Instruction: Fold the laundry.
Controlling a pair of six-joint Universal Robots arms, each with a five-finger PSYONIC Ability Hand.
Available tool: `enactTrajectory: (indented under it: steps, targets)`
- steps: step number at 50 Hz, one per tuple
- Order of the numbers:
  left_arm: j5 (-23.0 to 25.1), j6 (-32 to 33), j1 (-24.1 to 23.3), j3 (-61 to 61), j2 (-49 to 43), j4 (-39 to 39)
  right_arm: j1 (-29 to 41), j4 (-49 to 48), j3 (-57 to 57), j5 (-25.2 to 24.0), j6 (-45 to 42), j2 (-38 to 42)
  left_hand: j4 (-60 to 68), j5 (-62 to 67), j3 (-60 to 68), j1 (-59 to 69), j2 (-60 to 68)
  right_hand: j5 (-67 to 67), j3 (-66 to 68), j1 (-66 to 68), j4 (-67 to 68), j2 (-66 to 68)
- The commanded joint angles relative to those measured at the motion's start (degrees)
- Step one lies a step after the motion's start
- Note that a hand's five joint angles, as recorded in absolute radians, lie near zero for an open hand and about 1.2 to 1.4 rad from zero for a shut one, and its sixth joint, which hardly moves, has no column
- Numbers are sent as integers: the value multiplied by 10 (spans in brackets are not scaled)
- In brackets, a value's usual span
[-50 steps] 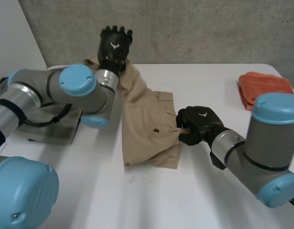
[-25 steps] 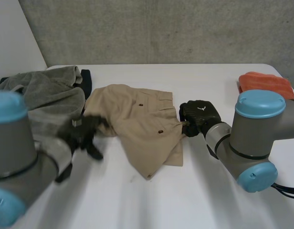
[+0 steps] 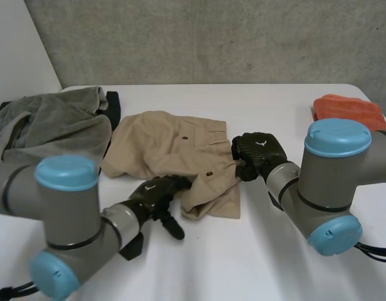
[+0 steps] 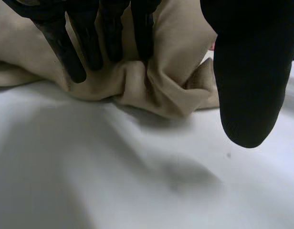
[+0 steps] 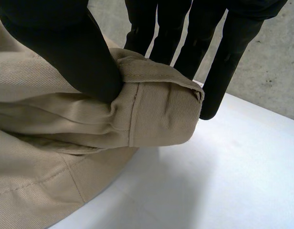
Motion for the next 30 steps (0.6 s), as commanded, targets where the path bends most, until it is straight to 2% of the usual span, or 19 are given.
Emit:
enactTrajectory:
  steps: [1, 5, 11, 12, 13, 16, 20, 23, 27, 30]
  targets:
    - [-66, -15, -35, 96, -60, -6, -2, 0, 3, 1, 0, 0, 27, 30, 23, 20, 21, 132, 121, 164, 119, 129]
    - [-105, -16, -51, 148, -82, -8, -3, 0, 6, 2, 1, 0, 66, 69, 62, 59, 60, 132, 121, 164, 119, 129]
    - [-122, -20, -64, 207, -113, -9, -5, -1, 15, 0, 0, -2, 205, 208, 201, 198, 200, 132, 121, 164, 119, 129]
    - [-123, -22, -64, 213, -116, -9, -6, -1, 15, 0, 0, -3, 245, 249, 241, 239, 240, 132, 121, 164, 119, 129]
    - [-124, -25, -64, 223, -123, -9, -6, -1, 16, 1, 0, -4, 362, 366, 358, 356, 357, 132, 121, 164, 119, 129]
    - [-125, -32, -63, 230, -128, -9, -8, -4, 17, 1, -2, -11, 607, 610, 603, 600, 601, 132, 121, 164, 119, 129]
    - [-125, -43, -59, 242, -121, -10, -7, -2, 5, -4, -10, -25, 626, 629, 622, 619, 620, 132, 121, 164, 119, 129]
    - [-123, -35, -54, 259, -64, -24, -7, 2, -14, -6, -43, -49, 626, 629, 622, 619, 620, 132, 121, 164, 119, 129]
    - [-116, -32, -16, 288, 44, -78, -7, 5, -47, -9, -104, -97, 626, 629, 622, 619, 620, 132, 121, 164, 119, 129]
    - [-111, -24, 1, 315, 82, -119, -7, 9, -82, -9, -145, -144, 626, 629, 622, 619, 620, 132, 121, 164, 119, 129]
